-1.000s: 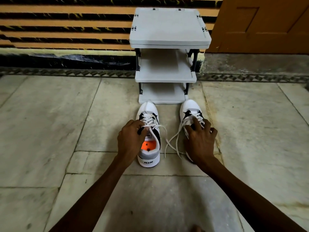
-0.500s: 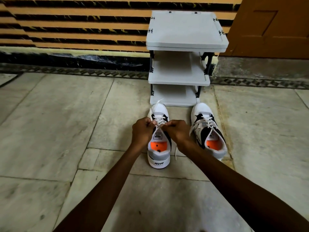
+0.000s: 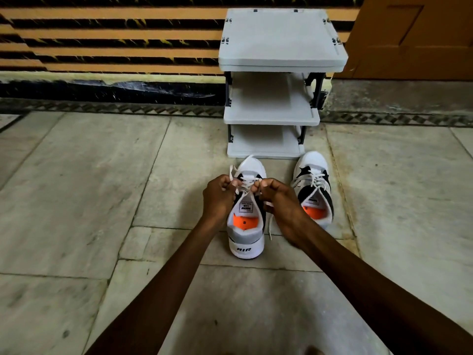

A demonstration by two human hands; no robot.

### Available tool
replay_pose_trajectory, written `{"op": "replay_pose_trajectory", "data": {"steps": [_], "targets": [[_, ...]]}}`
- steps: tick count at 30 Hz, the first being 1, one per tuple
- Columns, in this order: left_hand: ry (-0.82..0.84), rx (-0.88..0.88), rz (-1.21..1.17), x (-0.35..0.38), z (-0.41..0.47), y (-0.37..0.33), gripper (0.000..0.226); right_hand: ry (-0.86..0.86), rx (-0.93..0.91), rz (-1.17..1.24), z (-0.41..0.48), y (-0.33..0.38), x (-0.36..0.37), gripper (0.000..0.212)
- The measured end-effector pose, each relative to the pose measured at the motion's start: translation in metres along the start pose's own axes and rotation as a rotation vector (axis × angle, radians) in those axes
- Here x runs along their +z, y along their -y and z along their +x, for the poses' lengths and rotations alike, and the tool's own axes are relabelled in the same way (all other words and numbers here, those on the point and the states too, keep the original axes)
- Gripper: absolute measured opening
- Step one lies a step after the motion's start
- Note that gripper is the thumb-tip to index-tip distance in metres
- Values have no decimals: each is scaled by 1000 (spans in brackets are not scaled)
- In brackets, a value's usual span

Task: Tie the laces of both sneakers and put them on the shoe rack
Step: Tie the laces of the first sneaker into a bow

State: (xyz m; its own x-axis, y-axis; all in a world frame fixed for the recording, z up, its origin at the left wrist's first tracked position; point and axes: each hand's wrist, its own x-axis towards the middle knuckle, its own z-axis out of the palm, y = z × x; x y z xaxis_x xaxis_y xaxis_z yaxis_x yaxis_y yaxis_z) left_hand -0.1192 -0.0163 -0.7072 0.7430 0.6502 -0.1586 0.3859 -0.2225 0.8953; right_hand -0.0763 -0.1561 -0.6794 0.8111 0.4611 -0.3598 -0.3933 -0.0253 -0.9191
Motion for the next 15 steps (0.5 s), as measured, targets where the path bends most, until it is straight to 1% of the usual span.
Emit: {"op": "replay_pose_trajectory", "data": {"steps": [2,4,6,8,10,12,13,14,15], "targets": [[9,14,-2,0,-1,-1,24,-31,-36,53,-3,6,2,18],[41,21,3,1,-2,-1,23,-58,-31,45,-1,7,1,22],[72,7,15,3,-7,-1,22,-42,5,-79,-2,8,2,22],[80,1,47,6,-11,-2,23,14,-3,-191,-3,6,3,19],[89,9,95,4,-15,-4,22,-8,-100,-372,0,0,1,23],[179,25,114,2,-17,-3,18,-109,-236,-658,-1,-5,-3,28],[243,52,145,1,-17,-2,22,-172,-299,-818,-3,-8,-6,33],[288,94,215,0,-18,1,32,-221,-349,-952,-5,-12,-10,38],[302,128,309,-1,-18,3,39,-252,-369,-1065,-9,-15,-13,43]]}}
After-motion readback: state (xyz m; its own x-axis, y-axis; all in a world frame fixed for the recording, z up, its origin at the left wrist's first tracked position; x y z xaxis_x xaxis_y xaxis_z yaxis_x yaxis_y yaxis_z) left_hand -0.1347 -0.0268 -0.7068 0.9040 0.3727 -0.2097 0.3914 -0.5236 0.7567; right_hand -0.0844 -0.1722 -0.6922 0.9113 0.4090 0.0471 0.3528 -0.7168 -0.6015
